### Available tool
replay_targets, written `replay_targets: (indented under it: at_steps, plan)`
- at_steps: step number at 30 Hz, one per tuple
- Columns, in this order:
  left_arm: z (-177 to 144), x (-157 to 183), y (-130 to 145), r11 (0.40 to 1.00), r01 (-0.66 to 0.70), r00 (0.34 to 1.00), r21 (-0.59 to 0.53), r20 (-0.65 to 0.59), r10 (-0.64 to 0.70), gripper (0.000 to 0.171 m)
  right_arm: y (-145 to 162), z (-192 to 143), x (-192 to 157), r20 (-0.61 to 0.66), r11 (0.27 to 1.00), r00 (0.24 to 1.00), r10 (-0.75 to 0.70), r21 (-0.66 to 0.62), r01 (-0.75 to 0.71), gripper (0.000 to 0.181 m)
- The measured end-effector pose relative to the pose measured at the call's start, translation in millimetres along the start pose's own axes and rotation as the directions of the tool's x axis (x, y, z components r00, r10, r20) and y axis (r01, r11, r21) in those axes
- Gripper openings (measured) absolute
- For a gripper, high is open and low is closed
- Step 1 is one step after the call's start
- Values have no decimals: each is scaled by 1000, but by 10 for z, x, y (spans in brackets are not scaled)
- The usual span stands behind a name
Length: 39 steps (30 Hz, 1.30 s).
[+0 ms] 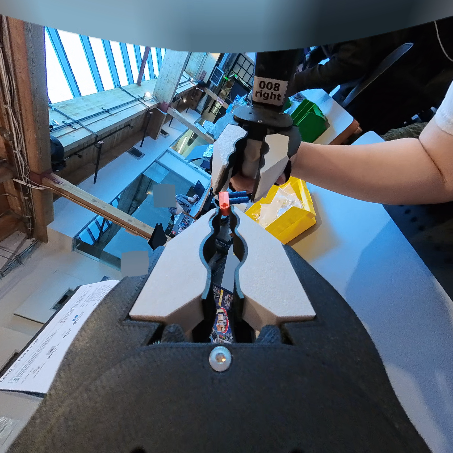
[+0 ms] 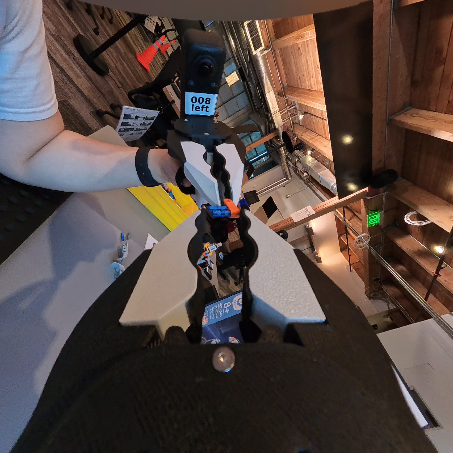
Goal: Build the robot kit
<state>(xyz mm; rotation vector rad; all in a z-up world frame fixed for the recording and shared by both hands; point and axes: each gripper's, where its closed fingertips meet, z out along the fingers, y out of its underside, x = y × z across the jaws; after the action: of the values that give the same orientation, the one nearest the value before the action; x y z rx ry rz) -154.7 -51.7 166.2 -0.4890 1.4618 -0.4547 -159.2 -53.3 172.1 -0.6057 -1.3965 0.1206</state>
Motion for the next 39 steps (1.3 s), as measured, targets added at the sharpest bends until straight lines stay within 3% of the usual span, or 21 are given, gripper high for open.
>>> replay_targets:
  at_steps: [39]
  plan:
    - [21, 28, -38, 998, 58, 998, 30, -24, -57, 5, -45, -27, 25, -10, 1000, 1000, 12, 26, -12, 20]
